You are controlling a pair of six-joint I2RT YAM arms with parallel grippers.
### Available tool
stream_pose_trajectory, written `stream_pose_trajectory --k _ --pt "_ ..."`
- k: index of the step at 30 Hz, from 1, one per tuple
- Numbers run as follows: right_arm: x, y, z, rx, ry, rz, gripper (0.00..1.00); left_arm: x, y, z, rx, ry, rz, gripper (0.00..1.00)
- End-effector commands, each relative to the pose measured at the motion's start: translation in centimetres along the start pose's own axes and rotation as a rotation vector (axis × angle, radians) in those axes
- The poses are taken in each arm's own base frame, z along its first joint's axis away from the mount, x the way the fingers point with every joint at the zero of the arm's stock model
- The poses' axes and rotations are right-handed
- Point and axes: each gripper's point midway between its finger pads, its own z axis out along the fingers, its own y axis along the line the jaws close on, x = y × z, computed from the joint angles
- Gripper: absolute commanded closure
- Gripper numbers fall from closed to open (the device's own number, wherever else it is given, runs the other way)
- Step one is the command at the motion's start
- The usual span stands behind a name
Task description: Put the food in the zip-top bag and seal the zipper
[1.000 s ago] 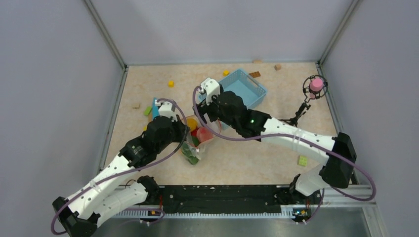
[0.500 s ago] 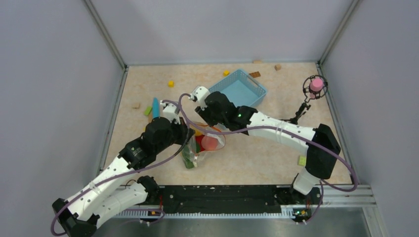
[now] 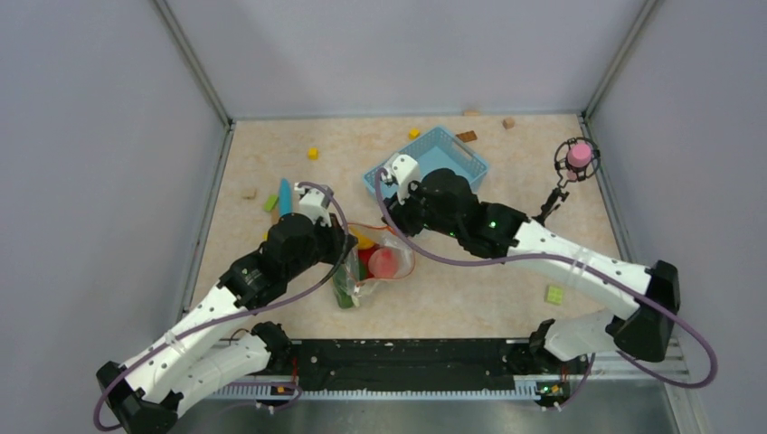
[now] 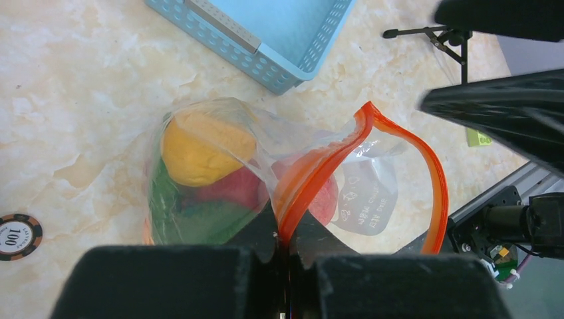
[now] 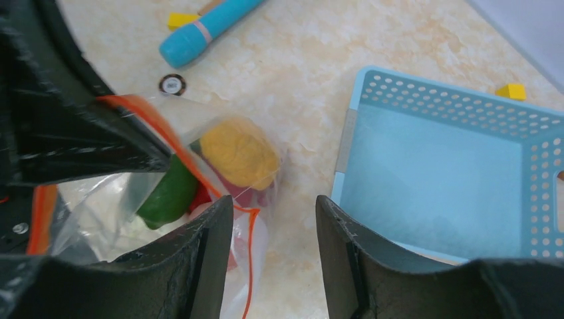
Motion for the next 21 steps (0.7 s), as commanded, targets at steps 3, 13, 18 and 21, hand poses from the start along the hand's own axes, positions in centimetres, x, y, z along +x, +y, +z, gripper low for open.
stream_pose_trajectory --k 3,13,18,21 --pt "-1.7 1.1 -2.6 -0.093 -0.108 -0.044 0.50 -1.7 -0.9 0.2 0.029 -0.059 0.013 1.00" --pt "2.5 1.0 1.7 -0.069 0.060 -0.068 0.46 -1.6 -1.3 0.0 0.057 -0.057 0.016 1.00" --pt "4.1 0.3 2.5 -0.007 0.090 -0.031 0.50 -1.7 -1.5 -0.2 0.069 -0.059 0.014 1.00" --pt "3.8 -0.6 2.2 0.060 0.077 0.039 0.83 -1.7 -1.9 -0.3 0.086 -0.054 0.015 1.00"
